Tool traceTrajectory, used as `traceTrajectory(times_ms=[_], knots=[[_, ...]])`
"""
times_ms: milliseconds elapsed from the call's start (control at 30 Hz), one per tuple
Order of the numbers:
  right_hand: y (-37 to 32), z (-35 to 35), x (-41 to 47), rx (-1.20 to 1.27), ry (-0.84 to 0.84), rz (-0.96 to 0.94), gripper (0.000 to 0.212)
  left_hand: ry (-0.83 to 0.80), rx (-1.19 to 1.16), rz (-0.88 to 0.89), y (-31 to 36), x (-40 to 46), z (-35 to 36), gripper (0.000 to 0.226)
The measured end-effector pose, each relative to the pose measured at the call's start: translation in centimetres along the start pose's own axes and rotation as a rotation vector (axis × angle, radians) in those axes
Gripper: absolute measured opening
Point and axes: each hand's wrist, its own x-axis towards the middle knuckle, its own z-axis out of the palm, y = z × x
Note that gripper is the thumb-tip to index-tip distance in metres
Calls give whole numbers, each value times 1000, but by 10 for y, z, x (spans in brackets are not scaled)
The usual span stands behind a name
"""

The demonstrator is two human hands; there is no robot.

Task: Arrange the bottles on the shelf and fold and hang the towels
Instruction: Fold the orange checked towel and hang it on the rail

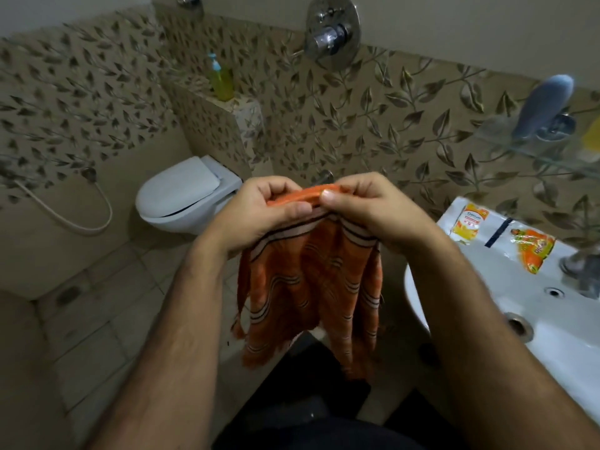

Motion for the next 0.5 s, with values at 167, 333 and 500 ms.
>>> traceTrajectory(times_ms=[167,333,500], knots=[[-18,-9,4,265,297,-83,26,40,-41,-188,-50,-12,-9,34],[0,-21,10,89,646,21,16,201,-145,-203,-58,-21,-19,16],[-1,-1,15,-231,315,164,91,87,-46,-85,-19,-12,-10,15]])
